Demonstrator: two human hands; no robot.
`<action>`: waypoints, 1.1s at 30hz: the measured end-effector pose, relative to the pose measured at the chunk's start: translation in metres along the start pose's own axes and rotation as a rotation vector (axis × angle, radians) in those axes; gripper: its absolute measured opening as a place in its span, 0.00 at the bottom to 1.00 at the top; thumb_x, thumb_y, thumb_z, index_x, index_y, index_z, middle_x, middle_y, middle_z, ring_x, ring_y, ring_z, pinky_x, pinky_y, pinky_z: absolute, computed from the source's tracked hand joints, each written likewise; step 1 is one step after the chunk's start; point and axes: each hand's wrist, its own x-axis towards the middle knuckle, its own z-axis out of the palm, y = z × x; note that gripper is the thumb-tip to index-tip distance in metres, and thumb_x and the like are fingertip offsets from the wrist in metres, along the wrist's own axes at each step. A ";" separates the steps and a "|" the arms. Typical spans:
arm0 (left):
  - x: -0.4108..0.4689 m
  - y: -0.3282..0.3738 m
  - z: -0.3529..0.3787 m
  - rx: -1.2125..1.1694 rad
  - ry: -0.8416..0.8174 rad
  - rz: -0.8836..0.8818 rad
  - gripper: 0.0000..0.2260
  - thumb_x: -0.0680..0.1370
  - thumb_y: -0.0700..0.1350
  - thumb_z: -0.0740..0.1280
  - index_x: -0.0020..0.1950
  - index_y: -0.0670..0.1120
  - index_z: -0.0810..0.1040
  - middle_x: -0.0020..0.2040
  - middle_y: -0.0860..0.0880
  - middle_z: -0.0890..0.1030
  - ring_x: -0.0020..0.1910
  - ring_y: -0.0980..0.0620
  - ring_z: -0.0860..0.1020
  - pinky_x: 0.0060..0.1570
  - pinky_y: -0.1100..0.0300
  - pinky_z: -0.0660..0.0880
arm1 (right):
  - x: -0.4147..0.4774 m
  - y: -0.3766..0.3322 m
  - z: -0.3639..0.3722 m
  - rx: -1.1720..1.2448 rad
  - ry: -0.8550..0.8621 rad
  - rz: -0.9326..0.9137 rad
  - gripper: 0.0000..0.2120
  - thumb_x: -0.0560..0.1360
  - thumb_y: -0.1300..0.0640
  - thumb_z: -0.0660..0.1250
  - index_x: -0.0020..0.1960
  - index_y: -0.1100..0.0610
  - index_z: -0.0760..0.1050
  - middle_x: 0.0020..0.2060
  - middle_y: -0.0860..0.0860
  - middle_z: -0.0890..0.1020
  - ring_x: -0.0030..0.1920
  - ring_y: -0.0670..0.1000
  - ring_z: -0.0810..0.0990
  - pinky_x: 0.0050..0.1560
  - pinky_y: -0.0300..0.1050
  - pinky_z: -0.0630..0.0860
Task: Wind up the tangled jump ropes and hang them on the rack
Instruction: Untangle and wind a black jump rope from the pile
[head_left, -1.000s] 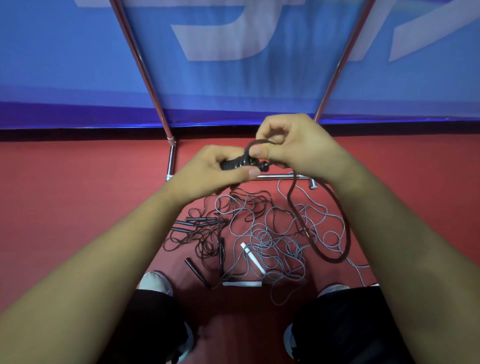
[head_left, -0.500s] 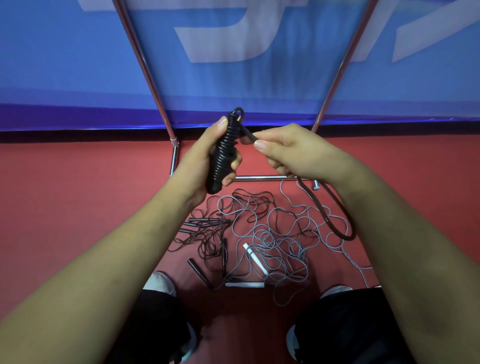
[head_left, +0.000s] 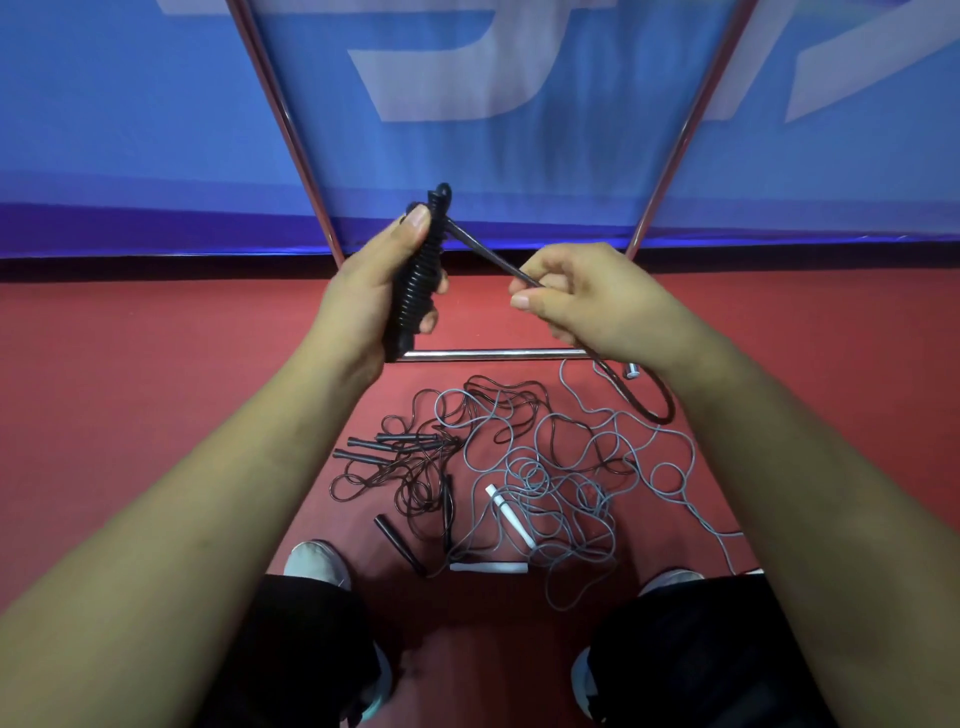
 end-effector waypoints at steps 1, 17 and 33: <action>0.000 0.001 0.000 -0.013 0.011 -0.003 0.11 0.80 0.56 0.65 0.54 0.50 0.77 0.34 0.48 0.77 0.31 0.48 0.71 0.27 0.60 0.67 | 0.000 0.000 0.001 0.010 0.002 -0.005 0.05 0.78 0.59 0.69 0.52 0.60 0.78 0.27 0.48 0.73 0.25 0.44 0.71 0.29 0.37 0.71; -0.002 -0.001 0.005 -0.321 -0.330 -0.193 0.14 0.84 0.57 0.55 0.62 0.53 0.75 0.40 0.46 0.75 0.29 0.48 0.72 0.31 0.60 0.69 | 0.000 -0.002 0.002 -0.211 -0.159 0.052 0.10 0.82 0.60 0.62 0.54 0.55 0.82 0.31 0.51 0.77 0.24 0.37 0.72 0.26 0.27 0.65; -0.006 -0.009 0.000 1.483 -0.266 0.153 0.22 0.75 0.66 0.66 0.69 0.68 0.70 0.59 0.58 0.82 0.60 0.47 0.79 0.57 0.51 0.75 | -0.002 -0.009 0.004 -0.454 -0.175 -0.151 0.09 0.78 0.56 0.68 0.40 0.57 0.81 0.29 0.50 0.77 0.32 0.47 0.73 0.36 0.44 0.68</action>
